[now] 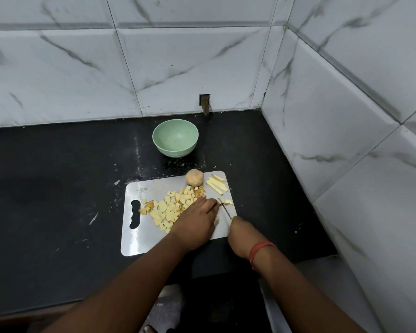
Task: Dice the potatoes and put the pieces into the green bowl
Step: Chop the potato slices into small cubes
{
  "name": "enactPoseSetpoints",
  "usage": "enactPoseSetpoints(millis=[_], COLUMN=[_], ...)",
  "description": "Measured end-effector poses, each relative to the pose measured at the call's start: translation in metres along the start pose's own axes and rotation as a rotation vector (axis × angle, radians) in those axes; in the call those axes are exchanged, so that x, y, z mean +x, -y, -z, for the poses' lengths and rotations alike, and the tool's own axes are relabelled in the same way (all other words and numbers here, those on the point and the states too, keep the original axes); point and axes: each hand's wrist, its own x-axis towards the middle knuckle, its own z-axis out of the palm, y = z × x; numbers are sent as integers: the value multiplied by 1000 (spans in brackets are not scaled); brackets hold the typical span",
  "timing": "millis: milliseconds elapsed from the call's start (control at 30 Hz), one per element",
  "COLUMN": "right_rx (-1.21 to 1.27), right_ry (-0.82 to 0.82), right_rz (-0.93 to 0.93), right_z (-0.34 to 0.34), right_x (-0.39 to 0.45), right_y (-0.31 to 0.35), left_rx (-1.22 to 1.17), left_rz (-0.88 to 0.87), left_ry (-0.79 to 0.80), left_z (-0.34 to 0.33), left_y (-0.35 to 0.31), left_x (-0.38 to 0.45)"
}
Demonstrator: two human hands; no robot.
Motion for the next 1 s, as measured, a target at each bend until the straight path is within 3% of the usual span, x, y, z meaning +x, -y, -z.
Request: enactPoseSetpoints(millis=[333,500,1000], right_rx=[42,53,-27], right_ry=[7,-45,8], right_rz=[52,69,20], right_z=[-10,-3,-10], right_x=[-18,-16,-2], right_y=[-26,-17,-2], left_rx=[-7,18,76], left_rz=[1,-12,-11], left_ry=[15,-84,-90], left_z=[-2,3,2], left_y=[1,1,5], left_x=[-3,-8,-8])
